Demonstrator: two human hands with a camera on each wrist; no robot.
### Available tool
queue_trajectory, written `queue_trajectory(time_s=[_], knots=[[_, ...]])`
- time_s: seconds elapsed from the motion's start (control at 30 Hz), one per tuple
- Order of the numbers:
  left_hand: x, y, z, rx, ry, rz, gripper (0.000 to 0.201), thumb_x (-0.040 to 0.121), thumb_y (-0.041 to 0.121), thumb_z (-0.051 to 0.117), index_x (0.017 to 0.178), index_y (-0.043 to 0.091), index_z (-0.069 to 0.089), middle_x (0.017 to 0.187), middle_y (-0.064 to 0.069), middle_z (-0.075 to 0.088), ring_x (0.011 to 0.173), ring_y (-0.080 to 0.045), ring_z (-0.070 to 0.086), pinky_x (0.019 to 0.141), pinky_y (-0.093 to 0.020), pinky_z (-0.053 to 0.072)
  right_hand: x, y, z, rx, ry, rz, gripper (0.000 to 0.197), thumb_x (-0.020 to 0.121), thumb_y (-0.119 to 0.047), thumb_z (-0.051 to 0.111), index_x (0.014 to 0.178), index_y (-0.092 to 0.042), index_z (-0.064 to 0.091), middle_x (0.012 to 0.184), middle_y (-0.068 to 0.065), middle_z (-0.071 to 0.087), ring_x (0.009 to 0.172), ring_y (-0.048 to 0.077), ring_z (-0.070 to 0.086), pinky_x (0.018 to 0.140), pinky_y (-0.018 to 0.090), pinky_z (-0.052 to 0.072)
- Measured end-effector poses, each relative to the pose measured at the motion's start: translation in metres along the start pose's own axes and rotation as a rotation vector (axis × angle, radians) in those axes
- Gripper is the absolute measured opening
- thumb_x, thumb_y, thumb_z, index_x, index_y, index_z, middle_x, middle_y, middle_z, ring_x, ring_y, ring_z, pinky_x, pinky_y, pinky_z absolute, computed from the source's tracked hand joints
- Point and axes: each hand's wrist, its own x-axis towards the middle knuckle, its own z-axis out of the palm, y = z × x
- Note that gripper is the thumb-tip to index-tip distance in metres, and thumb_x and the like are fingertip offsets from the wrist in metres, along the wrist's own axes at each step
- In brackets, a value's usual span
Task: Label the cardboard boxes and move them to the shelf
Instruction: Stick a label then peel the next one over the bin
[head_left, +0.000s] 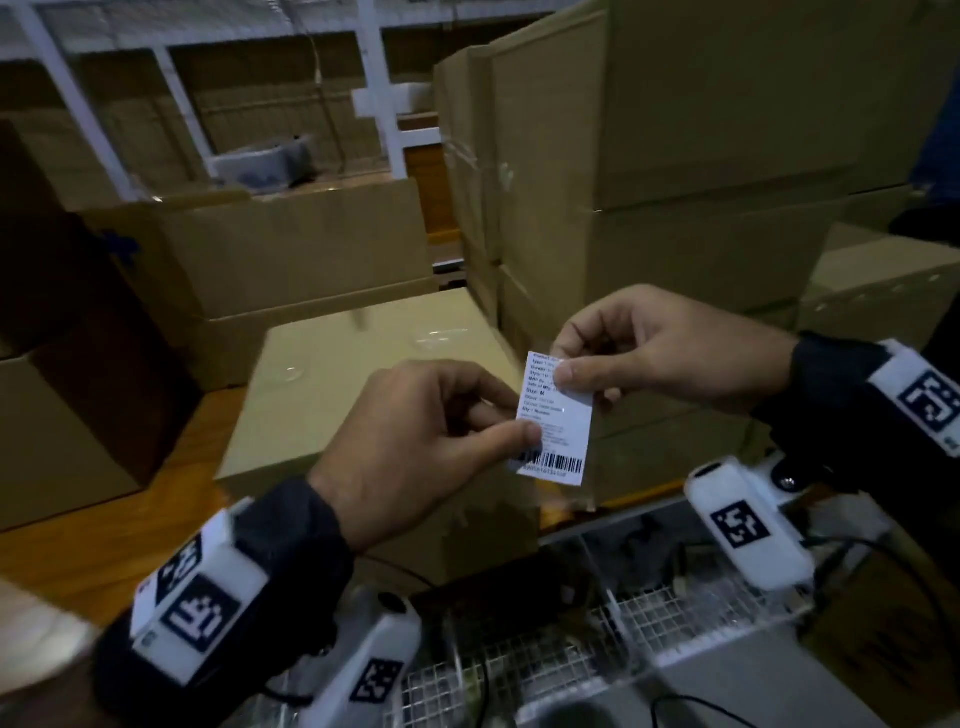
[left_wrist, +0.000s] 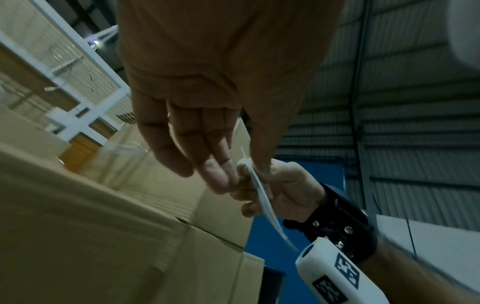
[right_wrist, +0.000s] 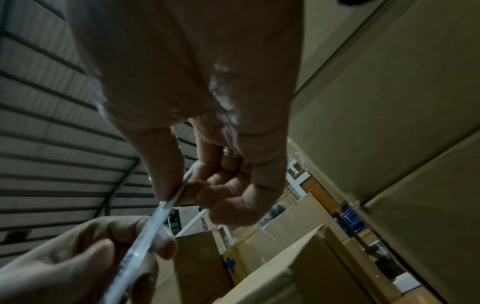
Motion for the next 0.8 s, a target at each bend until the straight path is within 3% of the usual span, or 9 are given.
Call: queue_trajectory(time_s=[0.1, 0.2, 0.3, 0.47, 0.63, 0.73, 0.8], knots=[[0.016, 0.022, 0.049, -0.122, 0.013, -0.028, 0.011, 0.078, 0.025, 0.075, 0.084, 0.017, 0.071, 0.072, 0.006, 0.073, 0.069, -0.014, 0.071, 0.071, -0.046, 0.058, -0.035, 0.022, -0.030, 0.078, 0.070, 0.016, 0.034, 0.079, -0.026, 0.068, 0.092, 0.006, 0.066, 0.081, 0.012, 0.069, 0.072, 0.028, 0.055, 0.062, 0.032, 0.045], [0.038, 0.046, 0.100, -0.199, 0.024, -0.041, 0.008, 0.079, 0.019, 0.074, 0.082, 0.013, 0.070, 0.072, 0.001, 0.073, 0.069, -0.022, 0.071, 0.071, -0.048, 0.058, -0.071, 0.048, -0.061, 0.139, 0.139, 0.066, 0.033, 0.076, -0.028, 0.067, 0.091, 0.002, 0.067, 0.078, 0.013, 0.067, 0.066, 0.025, 0.052, 0.054, 0.021, 0.045], [0.062, 0.068, 0.149, -0.210, 0.054, -0.053, 0.006, 0.080, 0.017, 0.074, 0.080, 0.015, 0.069, 0.068, 0.002, 0.072, 0.066, -0.018, 0.070, 0.069, -0.041, 0.059, -0.106, 0.081, -0.091, 0.176, 0.171, 0.155, 0.031, 0.074, -0.026, 0.068, 0.094, -0.002, 0.069, 0.076, 0.007, 0.071, 0.059, 0.014, 0.057, 0.052, 0.019, 0.045], [0.112, 0.097, 0.211, -0.261, 0.035, -0.064, 0.007, 0.079, 0.014, 0.076, 0.078, 0.014, 0.069, 0.064, 0.001, 0.071, 0.061, -0.013, 0.067, 0.066, -0.032, 0.058, -0.151, 0.131, -0.140, 0.306, 0.257, 0.283, 0.024, 0.076, -0.011, 0.070, 0.096, 0.002, 0.069, 0.082, 0.015, 0.073, 0.059, 0.011, 0.064, 0.053, 0.018, 0.052], [0.171, 0.118, 0.264, -0.316, -0.008, -0.032, 0.007, 0.080, 0.015, 0.076, 0.078, 0.015, 0.069, 0.062, 0.003, 0.070, 0.052, -0.003, 0.060, 0.055, -0.016, 0.048, -0.175, 0.166, -0.185, 0.377, 0.515, 0.351, 0.020, 0.075, -0.008, 0.072, 0.090, 0.006, 0.068, 0.073, 0.014, 0.071, 0.054, 0.012, 0.062, 0.051, 0.020, 0.051], [0.212, 0.131, 0.294, -0.357, -0.014, 0.021, 0.007, 0.080, 0.014, 0.075, 0.077, 0.015, 0.068, 0.059, 0.004, 0.068, 0.049, -0.001, 0.059, 0.053, -0.015, 0.046, -0.184, 0.182, -0.219, 0.331, 0.663, 0.384, 0.017, 0.078, -0.011, 0.071, 0.088, 0.002, 0.068, 0.078, 0.015, 0.073, 0.062, 0.017, 0.063, 0.056, 0.023, 0.051], [0.240, 0.144, 0.313, -0.381, -0.019, 0.056, 0.007, 0.080, 0.014, 0.074, 0.078, 0.015, 0.068, 0.058, 0.005, 0.068, 0.051, -0.003, 0.061, 0.055, -0.017, 0.050, -0.191, 0.191, -0.242, 0.343, 0.771, 0.380, 0.026, 0.074, -0.015, 0.073, 0.091, 0.004, 0.067, 0.079, 0.017, 0.072, 0.064, 0.019, 0.062, 0.056, 0.024, 0.051]])
